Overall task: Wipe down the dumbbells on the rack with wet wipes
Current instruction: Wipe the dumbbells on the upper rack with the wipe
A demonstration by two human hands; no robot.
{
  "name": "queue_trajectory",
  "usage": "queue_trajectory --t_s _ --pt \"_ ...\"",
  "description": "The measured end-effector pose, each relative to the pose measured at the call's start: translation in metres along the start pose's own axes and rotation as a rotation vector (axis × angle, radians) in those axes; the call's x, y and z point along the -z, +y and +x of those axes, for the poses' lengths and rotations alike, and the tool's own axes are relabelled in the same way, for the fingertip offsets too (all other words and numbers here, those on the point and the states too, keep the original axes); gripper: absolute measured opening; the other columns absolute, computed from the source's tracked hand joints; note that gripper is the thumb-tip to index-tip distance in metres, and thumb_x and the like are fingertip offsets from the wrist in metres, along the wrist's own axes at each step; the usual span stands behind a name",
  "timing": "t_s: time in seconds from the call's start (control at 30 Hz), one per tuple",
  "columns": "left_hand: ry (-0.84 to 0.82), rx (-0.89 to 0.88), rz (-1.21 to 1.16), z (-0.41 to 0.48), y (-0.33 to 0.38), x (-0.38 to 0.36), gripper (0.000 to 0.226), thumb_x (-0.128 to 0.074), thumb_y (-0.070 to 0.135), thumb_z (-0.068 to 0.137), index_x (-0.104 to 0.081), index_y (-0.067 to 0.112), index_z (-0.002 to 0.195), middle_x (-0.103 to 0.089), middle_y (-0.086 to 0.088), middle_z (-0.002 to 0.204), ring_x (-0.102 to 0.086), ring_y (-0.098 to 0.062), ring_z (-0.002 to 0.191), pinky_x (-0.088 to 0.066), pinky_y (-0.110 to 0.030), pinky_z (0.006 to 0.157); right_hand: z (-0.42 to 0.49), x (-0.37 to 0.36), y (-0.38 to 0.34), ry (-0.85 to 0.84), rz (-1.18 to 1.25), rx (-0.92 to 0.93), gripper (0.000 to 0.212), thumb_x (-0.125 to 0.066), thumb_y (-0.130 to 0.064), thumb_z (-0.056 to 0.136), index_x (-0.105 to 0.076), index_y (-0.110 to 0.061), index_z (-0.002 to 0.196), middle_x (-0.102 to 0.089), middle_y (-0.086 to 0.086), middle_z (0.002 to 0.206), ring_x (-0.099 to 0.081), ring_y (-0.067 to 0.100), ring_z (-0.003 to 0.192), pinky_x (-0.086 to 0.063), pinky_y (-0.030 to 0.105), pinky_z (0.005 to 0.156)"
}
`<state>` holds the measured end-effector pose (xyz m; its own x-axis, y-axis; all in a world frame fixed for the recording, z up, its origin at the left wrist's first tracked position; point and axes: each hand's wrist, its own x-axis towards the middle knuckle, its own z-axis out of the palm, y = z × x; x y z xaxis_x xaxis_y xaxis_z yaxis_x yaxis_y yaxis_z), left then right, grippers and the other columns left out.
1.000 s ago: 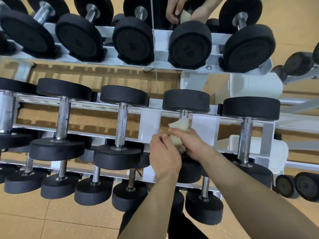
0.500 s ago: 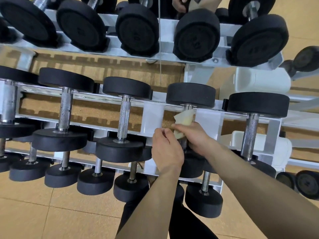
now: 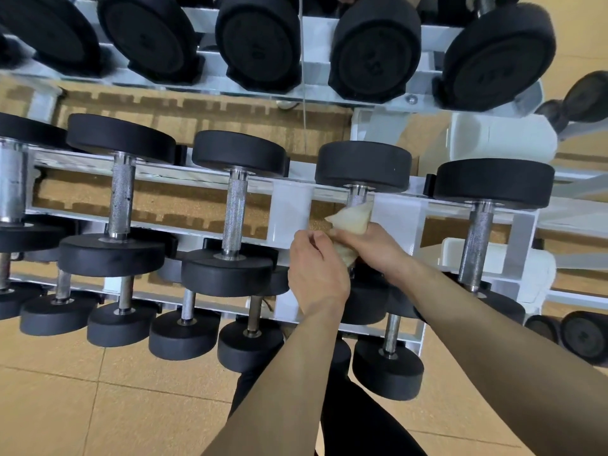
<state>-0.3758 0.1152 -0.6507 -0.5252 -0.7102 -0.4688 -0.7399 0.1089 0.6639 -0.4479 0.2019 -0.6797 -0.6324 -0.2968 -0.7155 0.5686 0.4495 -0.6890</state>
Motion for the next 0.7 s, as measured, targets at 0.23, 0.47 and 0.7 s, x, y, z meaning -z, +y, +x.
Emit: queue_trajectory --t_s 0.23,0.47,0.7 --pt "-0.081 -0.02 0.069 -0.002 0.001 0.002 0.024 -0.049 0.041 0.099 -0.063 0.029 0.113 -0.057 0.019 0.081 -0.058 -0.017 0.09 -0.045 -0.032 0.083 -0.026 0.018 0.01 0.012 -0.431 0.101 0.03 -0.042 -0.03 0.107 -0.068 -0.016 0.104 -0.07 0.001 0.098 -0.063 0.02 0.092 -0.045 0.03 0.076" --pt "-0.104 -0.026 0.047 -0.007 0.004 0.006 0.038 -0.038 0.058 0.101 -0.057 0.03 0.117 -0.062 0.013 0.094 -0.06 -0.02 0.097 -0.042 -0.035 0.085 -0.066 0.022 -0.002 0.268 0.007 0.178 0.011 -0.055 -0.004 0.094 -0.062 -0.006 0.085 -0.054 0.003 0.075 -0.05 0.011 0.069 -0.041 0.025 0.064" --pt "-0.504 0.099 -0.482 0.006 -0.003 0.04 0.05 -0.059 0.06 0.088 -0.07 0.014 0.105 -0.073 -0.003 0.102 -0.07 -0.021 0.093 -0.052 -0.041 0.088 -0.085 0.029 -0.002 -0.236 0.57 0.034 0.048 -0.052 -0.002 0.064 -0.059 0.005 0.111 -0.064 0.011 0.089 -0.064 0.018 0.072 -0.05 0.029 0.062"
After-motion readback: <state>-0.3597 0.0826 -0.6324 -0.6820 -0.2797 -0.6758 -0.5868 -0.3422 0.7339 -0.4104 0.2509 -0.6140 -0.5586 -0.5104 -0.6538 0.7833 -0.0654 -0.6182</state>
